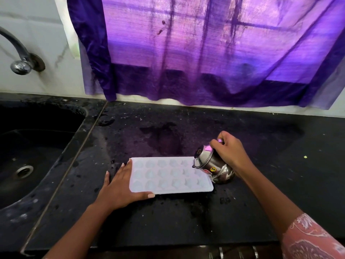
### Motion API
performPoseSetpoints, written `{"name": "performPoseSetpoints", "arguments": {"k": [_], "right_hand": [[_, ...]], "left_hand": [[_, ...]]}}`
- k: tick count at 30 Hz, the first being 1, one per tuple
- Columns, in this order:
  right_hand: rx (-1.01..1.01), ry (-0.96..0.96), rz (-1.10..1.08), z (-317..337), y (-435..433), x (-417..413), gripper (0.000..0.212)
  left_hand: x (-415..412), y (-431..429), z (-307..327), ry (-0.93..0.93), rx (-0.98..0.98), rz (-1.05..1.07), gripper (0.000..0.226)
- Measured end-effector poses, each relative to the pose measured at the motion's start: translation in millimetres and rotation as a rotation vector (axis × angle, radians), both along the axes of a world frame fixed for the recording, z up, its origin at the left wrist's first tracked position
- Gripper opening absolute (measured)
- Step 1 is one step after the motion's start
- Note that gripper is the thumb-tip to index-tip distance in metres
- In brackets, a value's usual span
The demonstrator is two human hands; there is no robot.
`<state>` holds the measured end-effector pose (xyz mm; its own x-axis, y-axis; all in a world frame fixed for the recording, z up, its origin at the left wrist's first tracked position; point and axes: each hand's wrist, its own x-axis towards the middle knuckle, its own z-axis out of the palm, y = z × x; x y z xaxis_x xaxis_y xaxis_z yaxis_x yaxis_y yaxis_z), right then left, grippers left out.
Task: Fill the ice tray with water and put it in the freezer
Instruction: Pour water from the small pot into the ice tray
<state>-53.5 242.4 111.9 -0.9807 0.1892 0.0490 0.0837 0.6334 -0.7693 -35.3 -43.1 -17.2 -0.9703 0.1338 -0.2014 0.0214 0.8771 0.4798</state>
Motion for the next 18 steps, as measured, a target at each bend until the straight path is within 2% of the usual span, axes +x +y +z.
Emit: {"name": "performPoseSetpoints", "arguments": {"k": [18], "right_hand": [[0.065,-0.007,0.043,5.1,-5.9,-2.9,0.029]], "left_hand": [[-0.7,0.2,-3.3,0.021,0.021,0.003,0.132]]}}
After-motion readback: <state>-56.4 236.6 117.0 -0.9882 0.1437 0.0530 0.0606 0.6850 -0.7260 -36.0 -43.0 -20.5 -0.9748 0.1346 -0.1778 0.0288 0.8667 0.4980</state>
